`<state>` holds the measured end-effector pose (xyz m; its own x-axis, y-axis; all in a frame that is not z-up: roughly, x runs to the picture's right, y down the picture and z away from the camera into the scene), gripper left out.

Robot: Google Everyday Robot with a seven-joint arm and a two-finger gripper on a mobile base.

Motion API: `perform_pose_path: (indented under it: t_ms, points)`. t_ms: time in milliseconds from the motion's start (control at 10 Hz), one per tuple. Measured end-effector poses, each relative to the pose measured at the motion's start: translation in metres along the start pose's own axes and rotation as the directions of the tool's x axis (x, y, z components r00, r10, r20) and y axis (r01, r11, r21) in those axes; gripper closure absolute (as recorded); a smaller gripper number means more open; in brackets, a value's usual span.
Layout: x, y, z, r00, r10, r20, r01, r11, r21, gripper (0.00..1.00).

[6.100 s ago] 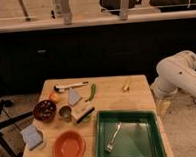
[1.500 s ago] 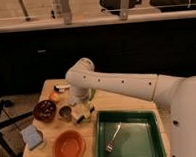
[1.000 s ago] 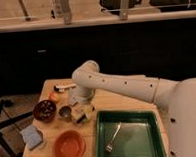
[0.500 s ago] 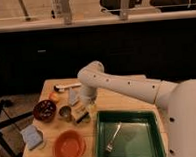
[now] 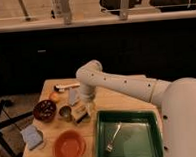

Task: Place eraser in red bowl

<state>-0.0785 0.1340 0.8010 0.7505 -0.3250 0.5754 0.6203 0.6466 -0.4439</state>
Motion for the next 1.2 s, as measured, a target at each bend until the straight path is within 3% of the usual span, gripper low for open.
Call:
perform_pose_path:
  t_ms: [500,900,1200]
  points:
    - [0.005,0.003,-0.001,1.000,0.003,0.010,-0.003,1.000,0.018,0.95]
    - [-0.005,0.000,-0.025,0.999,-0.029,-0.017,0.030,0.997,0.064,1.00]
    - [-0.021,-0.004,-0.038,0.995,-0.093,-0.030,0.095,0.992,0.086,1.00]
